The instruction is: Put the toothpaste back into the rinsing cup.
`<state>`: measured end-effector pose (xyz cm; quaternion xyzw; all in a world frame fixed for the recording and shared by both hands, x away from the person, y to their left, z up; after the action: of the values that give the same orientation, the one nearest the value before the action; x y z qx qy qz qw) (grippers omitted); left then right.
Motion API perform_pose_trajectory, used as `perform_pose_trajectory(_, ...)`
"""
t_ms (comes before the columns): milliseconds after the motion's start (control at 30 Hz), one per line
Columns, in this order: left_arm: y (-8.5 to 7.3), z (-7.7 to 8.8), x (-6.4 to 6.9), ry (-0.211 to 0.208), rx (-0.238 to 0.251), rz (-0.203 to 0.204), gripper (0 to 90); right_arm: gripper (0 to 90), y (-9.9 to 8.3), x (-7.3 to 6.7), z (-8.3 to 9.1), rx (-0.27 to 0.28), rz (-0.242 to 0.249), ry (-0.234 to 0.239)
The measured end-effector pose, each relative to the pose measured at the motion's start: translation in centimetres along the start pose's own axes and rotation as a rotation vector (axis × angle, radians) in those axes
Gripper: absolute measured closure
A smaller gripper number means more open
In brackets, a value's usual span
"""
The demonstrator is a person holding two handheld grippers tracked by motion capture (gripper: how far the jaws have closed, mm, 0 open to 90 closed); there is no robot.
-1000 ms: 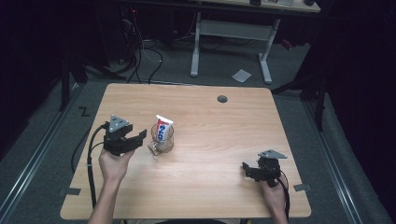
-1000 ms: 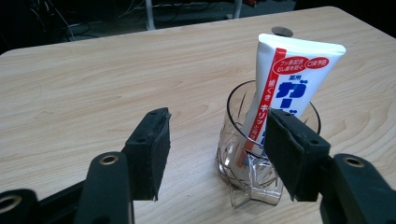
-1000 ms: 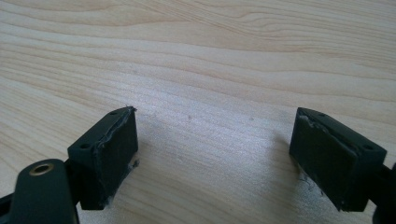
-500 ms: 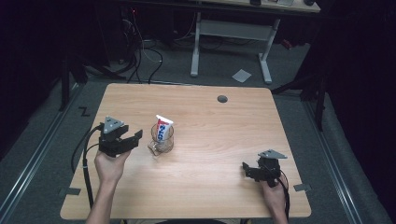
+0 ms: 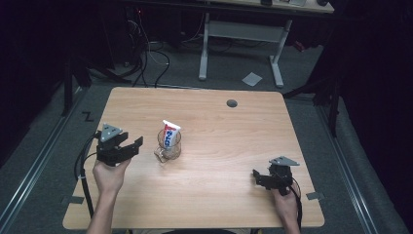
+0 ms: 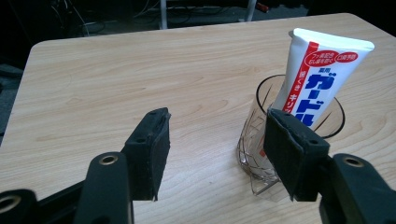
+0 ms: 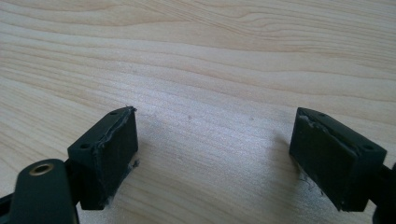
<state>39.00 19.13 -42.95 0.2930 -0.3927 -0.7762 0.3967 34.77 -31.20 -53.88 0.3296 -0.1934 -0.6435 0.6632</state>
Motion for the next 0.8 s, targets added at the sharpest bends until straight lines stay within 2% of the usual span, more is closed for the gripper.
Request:
perform_pose_trajectory(133, -0.2, 0.2, -0.2, -0.011, 0.001, 0.009, 41.3, 15.1, 0.0, 0.0, 0.0, 0.0, 0.0, 0.001)
perform_pose_trajectory(800, -1.8, 0.7, -0.7, 0.012, -0.015, 0.032, 41.2, 15.1, 0.0, 0.0, 0.0, 0.0, 0.0, 0.0)
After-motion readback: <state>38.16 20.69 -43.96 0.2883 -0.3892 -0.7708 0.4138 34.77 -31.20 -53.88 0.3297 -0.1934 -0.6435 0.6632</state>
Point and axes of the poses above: each handheld gripper's, and its own axes: z roughly backward along the jaws, y roughly out of its top, x roughly to its right, the point moved 1 cm from there along -z, roughly forward along the jaws, and after that the axes turned 15 degrees about -z, right-handed, at the moved point
